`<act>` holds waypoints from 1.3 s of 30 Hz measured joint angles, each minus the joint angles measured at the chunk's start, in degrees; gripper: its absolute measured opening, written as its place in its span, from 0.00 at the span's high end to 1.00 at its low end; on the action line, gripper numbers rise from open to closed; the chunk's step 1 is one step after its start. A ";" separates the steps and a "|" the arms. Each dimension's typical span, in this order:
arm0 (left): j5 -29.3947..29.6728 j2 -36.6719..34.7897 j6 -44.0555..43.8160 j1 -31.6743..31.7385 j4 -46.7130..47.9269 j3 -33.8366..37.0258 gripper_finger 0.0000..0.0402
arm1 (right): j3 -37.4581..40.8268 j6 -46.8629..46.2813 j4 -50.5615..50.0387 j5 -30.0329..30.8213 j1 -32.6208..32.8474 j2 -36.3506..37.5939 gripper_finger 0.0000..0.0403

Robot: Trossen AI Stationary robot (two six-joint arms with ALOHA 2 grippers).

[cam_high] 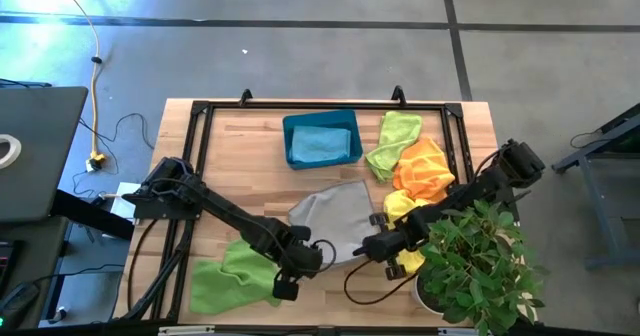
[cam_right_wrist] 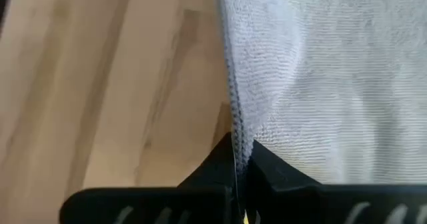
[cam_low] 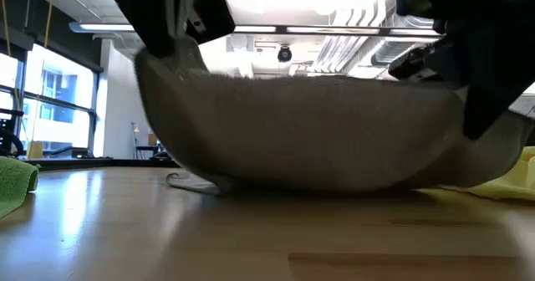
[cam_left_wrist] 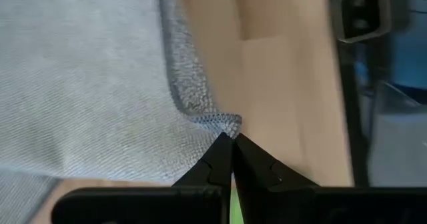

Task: Fold microfiber towels
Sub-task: Fold the gray microfiber cloth

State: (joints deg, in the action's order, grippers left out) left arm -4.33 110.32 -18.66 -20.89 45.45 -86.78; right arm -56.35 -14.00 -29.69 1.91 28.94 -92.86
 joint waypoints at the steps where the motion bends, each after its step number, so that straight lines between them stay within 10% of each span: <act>1: -0.78 0.00 0.53 0.16 -0.14 0.00 1.00 | -0.43 0.98 -0.65 -0.40 -0.04 0.02 1.00; 8: 5.04 0.07 0.86 1.14 5.58 -1.43 1.00 | -4.79 3.98 -11.88 6.98 -1.22 0.02 1.00; 29: 58.51 0.05 10.76 2.78 44.70 -28.20 1.00 | -31.53 8.82 -49.35 47.18 -9.65 0.06 1.00; 32: 54.15 0.04 10.78 2.84 44.61 -30.39 1.00 | -36.05 10.41 -50.00 40.64 -10.42 0.07 1.00; 36: 32.51 -0.07 12.25 2.47 44.15 -32.79 1.00 | -40.88 13.16 -50.88 18.18 -10.92 0.07 1.00; 39: 30.47 0.07 14.49 1.48 44.33 -32.70 1.00 | -43.31 17.41 -51.68 16.23 -10.45 0.07 1.00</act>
State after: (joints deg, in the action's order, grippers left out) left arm 26.14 110.39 -4.17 -19.41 89.78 -119.48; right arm -99.66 3.41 -81.36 18.13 18.49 -92.79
